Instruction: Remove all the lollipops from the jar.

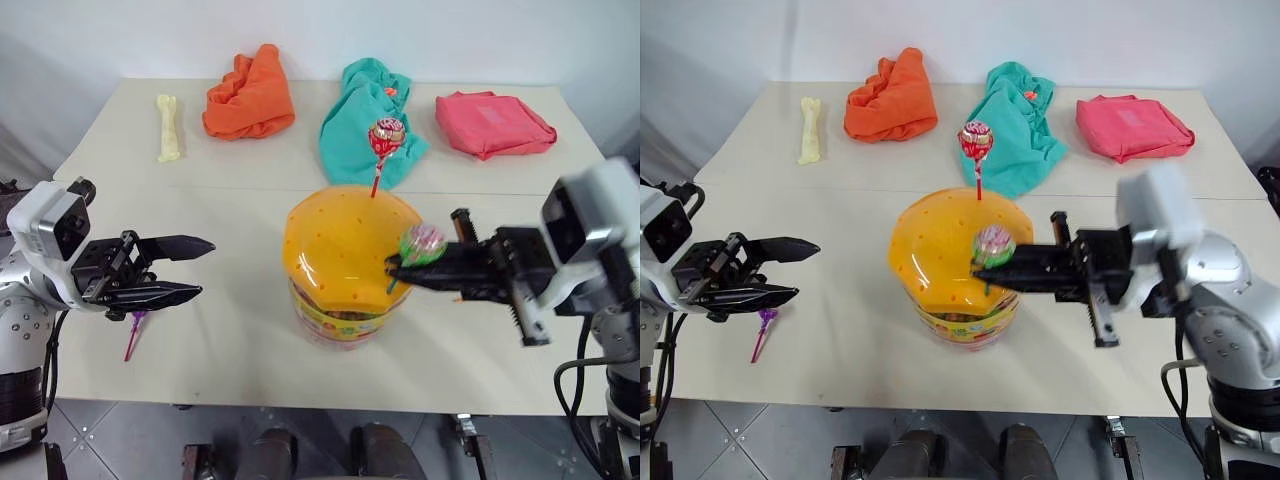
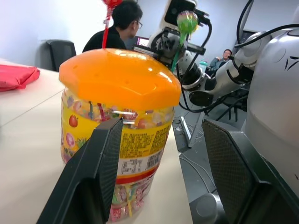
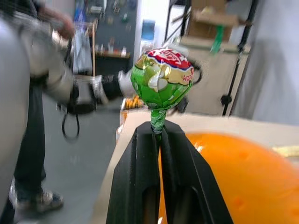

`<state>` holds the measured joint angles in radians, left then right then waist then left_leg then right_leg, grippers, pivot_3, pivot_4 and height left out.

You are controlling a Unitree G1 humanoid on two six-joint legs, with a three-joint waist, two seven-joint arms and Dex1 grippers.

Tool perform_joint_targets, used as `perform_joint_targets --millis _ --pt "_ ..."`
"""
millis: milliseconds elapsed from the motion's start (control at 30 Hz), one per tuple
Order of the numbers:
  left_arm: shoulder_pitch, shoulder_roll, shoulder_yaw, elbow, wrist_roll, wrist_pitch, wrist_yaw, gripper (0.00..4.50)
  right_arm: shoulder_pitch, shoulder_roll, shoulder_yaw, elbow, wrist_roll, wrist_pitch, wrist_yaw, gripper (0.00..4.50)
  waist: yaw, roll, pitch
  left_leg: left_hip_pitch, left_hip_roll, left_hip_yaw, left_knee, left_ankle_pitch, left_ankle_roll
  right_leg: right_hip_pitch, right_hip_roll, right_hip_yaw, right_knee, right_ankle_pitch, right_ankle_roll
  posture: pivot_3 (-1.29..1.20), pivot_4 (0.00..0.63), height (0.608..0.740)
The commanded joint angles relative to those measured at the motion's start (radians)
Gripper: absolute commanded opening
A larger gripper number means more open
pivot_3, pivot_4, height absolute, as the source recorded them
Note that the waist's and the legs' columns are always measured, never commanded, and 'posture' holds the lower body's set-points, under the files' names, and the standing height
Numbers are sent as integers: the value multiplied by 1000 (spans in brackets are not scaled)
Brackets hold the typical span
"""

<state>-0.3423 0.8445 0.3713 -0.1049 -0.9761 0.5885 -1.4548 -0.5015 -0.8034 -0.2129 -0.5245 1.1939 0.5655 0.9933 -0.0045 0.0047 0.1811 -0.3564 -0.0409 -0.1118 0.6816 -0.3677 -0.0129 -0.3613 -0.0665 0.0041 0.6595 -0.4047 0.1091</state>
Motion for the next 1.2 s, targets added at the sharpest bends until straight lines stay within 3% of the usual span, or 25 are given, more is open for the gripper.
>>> perform_joint_targets --millis 33,133,233,333,500,567,700,900,967,1067,1200 --pt "-6 -6 5 -18 -5 -12 -1 2859 3 -59 -154 48 159 74 -110 7 3 0 0 0 0 0 0 0 0 0 0 0 0 0 0 0 150 740" --pt "-2 -17 6 -37 -7 -16 4 2859 31 -105 -261 137 197 118 -184 7 2 0 0 0 0 -1 -1 0 0 0 0 -1 -1 0 0 0 150 740" --pt "-7 -40 4 -70 -8 -34 17 2859 217 -219 -327 294 -112 34 -66 7 14 -2 0 -1 0 -1 -1 0 0 1 0 -2 -1 0 0 0 150 740" --pt "-7 -52 -4 -105 -9 -43 23 2859 389 -295 -295 431 -370 -96 24 7 18 -4 0 -2 -1 0 0 0 2 1 0 -1 0 1 2 0 150 740" --pt "-6 -51 -38 -149 13 -75 5 2859 507 -353 -133 627 -760 -240 -69 7 4 -3 0 -2 -1 4 0 0 3 0 0 2 0 1 2 0 150 740" --pt "-7 -48 -42 -163 2 -69 9 2859 524 -349 -100 680 -828 -275 -74 7 0 -3 0 -2 -1 4 0 0 2 -1 0 3 0 1 2 0 150 740" --pt "-10 -41 -42 -164 -3 -62 13 2859 515 -323 -89 745 -864 -303 -48 7 -3 0 0 -2 -1 8 0 0 2 -3 1 5 1 1 2 0 150 740" --pt "0 -42 -9 -140 -12 -59 45 2859 524 -292 -136 765 -813 -376 76 1681 3 0 0 -2 0 7 0 0 2 -2 1 4 0 1 2 0 150 740" --pt "0 -54 11 -126 -24 -54 81 2859 497 -251 -197 697 -695 -379 157 2359 4 0 0 -2 0 7 1 0 2 -2 1 4 0 1 2 0 150 740" --pt "0 -71 39 -105 -35 -51 133 2859 437 -196 -268 585 -532 -316 210 2359 -1 0 0 -1 0 7 1 0 2 -1 1 4 0 1 2 0 150 740" --pt "21 -89 71 -80 -28 -50 196 2859 268 -182 -211 360 -343 -120 145 2359 -3 1 1 0 1 7 1 0 2 -1 2 4 0 1 2 0 150 740"
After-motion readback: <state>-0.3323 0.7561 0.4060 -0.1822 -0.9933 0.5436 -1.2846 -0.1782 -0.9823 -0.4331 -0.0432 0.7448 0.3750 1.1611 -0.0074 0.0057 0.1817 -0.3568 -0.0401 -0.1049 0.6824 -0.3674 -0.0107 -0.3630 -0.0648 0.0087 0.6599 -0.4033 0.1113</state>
